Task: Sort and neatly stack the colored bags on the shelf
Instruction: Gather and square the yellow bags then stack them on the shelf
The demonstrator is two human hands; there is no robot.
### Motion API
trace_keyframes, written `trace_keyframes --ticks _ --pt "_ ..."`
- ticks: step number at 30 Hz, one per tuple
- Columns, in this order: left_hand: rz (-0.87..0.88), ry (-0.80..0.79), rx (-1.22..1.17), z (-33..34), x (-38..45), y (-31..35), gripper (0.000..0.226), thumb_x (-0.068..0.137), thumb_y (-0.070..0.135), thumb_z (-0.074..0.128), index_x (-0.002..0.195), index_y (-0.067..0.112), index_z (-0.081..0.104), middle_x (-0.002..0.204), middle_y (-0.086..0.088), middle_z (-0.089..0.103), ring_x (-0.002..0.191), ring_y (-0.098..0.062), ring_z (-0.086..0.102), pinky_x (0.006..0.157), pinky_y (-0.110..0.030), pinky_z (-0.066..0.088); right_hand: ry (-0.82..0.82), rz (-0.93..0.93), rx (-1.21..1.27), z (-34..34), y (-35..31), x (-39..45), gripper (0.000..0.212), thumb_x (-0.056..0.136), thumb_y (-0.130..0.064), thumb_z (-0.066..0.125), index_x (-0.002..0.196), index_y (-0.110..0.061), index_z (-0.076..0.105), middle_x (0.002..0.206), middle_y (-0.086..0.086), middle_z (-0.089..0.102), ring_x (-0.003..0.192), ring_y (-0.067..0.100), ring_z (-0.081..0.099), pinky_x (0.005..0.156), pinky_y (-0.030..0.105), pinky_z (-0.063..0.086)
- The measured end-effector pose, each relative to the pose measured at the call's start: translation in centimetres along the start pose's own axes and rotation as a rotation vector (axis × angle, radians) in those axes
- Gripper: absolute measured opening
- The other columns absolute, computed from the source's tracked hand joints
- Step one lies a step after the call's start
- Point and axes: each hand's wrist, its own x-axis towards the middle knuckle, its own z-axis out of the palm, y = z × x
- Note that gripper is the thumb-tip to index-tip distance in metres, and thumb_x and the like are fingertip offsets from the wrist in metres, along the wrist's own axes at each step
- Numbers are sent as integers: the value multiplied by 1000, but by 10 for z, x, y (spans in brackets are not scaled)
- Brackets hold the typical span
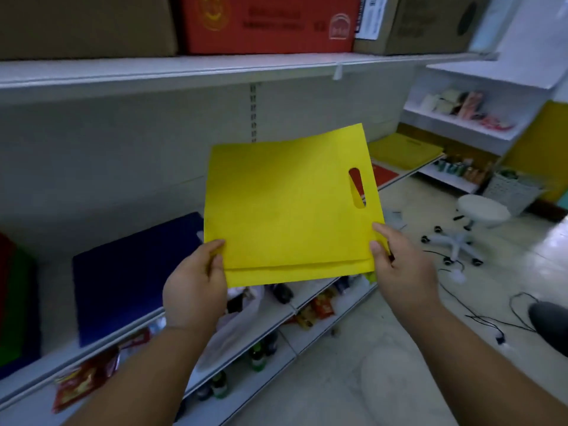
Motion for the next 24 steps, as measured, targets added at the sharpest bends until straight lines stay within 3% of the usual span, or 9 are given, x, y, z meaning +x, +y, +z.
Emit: trace_keyframes --ticks 4,6,10,14,20,24 --pt "54 -104 -43 85 33 44 30 97 21 55 124 28 65 75 -4 67 56 -19 54 48 -27 38 68 101 -28 -23 68 49 38 98 -31 53 136 -27 56 126 1 65 107 21 62 80 30 46" --pt "68 -149 -87 130 55 62 30 97 23 54 124 32 65 80 -4 70 56 -17 53 51 -26 38 108 151 -54 -29 98 74 37 98 -30 54 135 -27 57 123 2 66 103 21 63 76 26 40" --pt "176 -238 -156 232 103 113 30 94 25 58 122 28 68 90 -6 73 63 -25 58 59 -30 49 213 279 -115 -55 160 123 36 96 -30 56 133 -28 58 111 6 70 87 22 61 69 27 38" --pt "261 -365 -212 320 134 181 31 91 27 58 120 28 68 102 -7 73 68 -28 61 60 -31 50 323 385 -142 -101 213 162 35 96 -29 56 132 -28 59 118 4 68 93 22 63 75 27 42" --pt "378 -480 -209 449 152 276 30 94 18 61 121 25 68 113 -5 72 97 -30 66 76 -36 51 458 515 -106 -150 312 205 36 97 -33 55 133 -32 56 117 5 67 91 25 65 80 41 55" --pt "367 -481 -197 533 155 323 30 94 18 59 122 24 67 113 -4 71 100 -29 65 78 -37 52 445 510 -128 -175 392 257 36 97 -30 56 133 -28 57 118 4 67 97 21 63 83 34 50"
